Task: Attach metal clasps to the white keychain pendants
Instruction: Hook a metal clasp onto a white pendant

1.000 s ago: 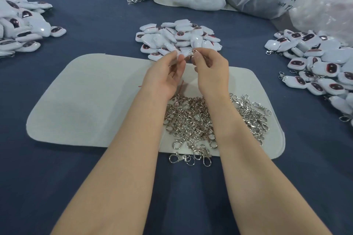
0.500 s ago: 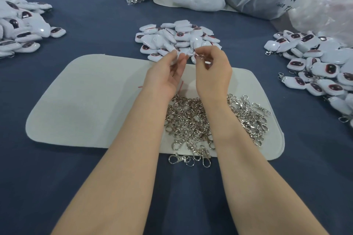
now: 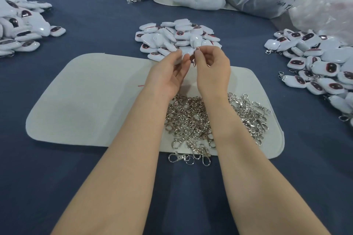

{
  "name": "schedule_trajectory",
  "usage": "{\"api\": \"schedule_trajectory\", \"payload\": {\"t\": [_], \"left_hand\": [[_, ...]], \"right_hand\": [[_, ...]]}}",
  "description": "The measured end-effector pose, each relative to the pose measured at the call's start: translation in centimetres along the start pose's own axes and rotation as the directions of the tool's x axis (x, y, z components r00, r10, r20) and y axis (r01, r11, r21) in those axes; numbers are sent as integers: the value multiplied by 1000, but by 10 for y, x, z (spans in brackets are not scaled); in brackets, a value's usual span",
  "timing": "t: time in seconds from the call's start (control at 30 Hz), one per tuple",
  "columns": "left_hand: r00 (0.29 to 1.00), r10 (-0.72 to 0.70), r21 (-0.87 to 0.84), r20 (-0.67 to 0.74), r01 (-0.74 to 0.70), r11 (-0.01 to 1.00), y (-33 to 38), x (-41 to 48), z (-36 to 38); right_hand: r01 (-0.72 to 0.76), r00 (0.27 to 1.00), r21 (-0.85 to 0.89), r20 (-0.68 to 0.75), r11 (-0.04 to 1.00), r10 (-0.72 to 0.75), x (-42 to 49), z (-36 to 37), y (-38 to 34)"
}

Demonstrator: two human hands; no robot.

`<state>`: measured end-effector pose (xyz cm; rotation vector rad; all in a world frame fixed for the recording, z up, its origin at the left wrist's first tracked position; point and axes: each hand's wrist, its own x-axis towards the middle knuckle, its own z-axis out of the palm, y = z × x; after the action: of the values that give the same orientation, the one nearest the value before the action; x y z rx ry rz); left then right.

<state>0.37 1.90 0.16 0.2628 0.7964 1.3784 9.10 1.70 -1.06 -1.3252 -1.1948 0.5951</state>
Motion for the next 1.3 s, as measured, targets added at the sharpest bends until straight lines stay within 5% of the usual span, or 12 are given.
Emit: {"api": "schedule_trajectory", "payload": {"t": [0.23,0.37,0.6,0.87,0.97,1.13,1.3], "left_hand": [[997,-69,55,16,68,996,0,-2,1],[997,77,224,12,-78,971,-2,-3,3],[857,482,586,180,-487,648,-6,-7,3],[711,525,659,468,-676,329,-8,-5,3],[739,554,670,384,-635,384,-8,-2,2],[917,392,597,77,-357,718,-3,7,-6],[929,360,628,89,-333,704,-6,12,-8]], "right_hand": [[42,994,-26,-101,999,-44,2,-1,2],[75,990,-146,-110,987,-91,2,-2,6],[126,989,-285,-40,950,-143,3,-4,10],[185,982,-350,30,918,-186,0,-5,10],[127,992,-280,33,951,-123,0,-3,8],[-43,988,-62,146,997,52,2,0,2],[-121,967,-137,206,983,148,9,-9,6]]}}
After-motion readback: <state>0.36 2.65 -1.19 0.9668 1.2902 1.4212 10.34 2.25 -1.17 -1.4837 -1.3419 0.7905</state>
